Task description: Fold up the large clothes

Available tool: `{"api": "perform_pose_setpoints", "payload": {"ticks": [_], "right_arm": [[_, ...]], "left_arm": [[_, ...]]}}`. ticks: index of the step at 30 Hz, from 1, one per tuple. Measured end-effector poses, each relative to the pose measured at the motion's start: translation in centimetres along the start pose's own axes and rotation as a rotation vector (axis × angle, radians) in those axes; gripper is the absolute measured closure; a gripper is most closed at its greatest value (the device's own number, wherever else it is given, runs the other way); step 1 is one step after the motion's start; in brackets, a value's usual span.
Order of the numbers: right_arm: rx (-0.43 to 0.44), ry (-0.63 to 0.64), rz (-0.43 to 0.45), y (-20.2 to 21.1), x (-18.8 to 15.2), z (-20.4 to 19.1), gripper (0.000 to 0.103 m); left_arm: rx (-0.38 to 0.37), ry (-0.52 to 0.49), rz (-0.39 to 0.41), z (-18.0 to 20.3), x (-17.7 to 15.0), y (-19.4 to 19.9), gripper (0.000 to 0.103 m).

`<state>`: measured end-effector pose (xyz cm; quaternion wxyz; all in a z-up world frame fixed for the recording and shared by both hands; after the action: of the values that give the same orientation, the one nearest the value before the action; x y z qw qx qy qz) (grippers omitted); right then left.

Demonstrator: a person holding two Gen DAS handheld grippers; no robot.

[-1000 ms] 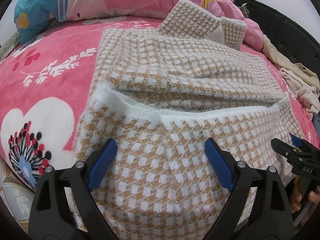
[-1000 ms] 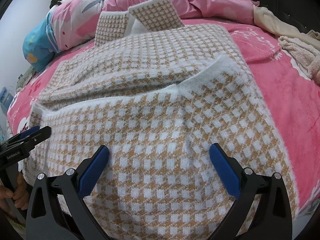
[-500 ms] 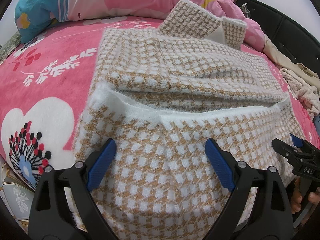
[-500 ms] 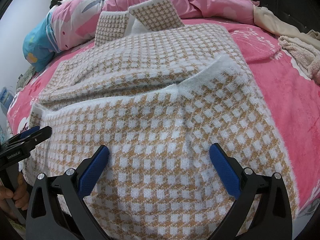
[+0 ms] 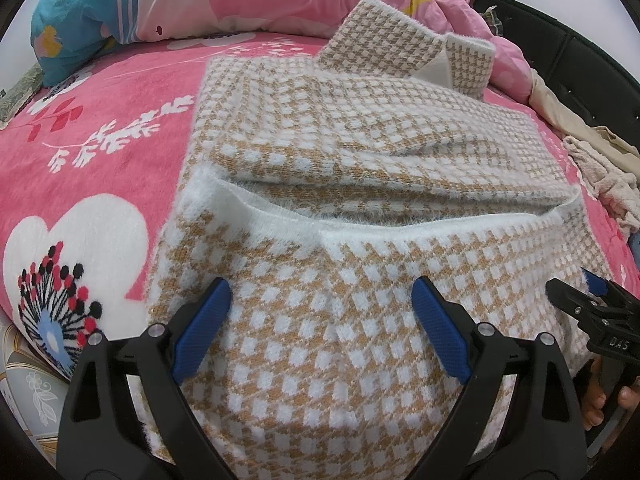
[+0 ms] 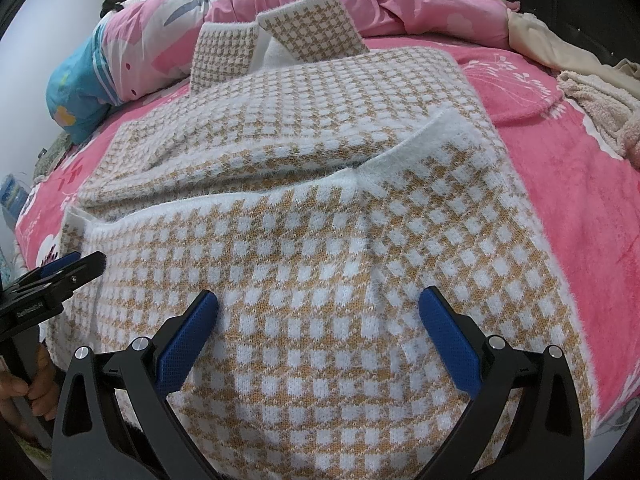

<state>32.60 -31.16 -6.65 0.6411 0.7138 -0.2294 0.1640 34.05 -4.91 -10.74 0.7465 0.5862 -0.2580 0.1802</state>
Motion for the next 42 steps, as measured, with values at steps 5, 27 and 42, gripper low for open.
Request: {"api": "perform_pose_setpoints", "payload": {"ticks": [5, 27, 42], "right_arm": [[0.008, 0.001, 0.000, 0.0, 0.0, 0.0, 0.006], [0.052, 0.023, -0.022, 0.2, -0.2, 0.1, 0.005], [0.126, 0.067, -0.010, 3.9, 4.3, -0.4, 0.005]], "left_arm": [[0.008, -0.002, 0.001, 0.1, 0.0, -0.1, 0.014], [0.075, -0.035, 0.106, -0.4, 1.2, 4.0, 0.014], [0.043, -0.132, 0.188, -2.4, 8.1, 7.1, 0.014]]}}
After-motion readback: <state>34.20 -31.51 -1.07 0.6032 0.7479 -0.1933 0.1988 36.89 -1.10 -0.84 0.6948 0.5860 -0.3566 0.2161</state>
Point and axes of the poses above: each gripper's, at about its wrist camera, not at the fingertips, and y roughly against the way its jaws point, z to its right, x to its top, the point moved 5 cm from there along -y, roughly the way its jaws point, and after that the axes turned 3 degrees about -y, right-handed, at the moved point
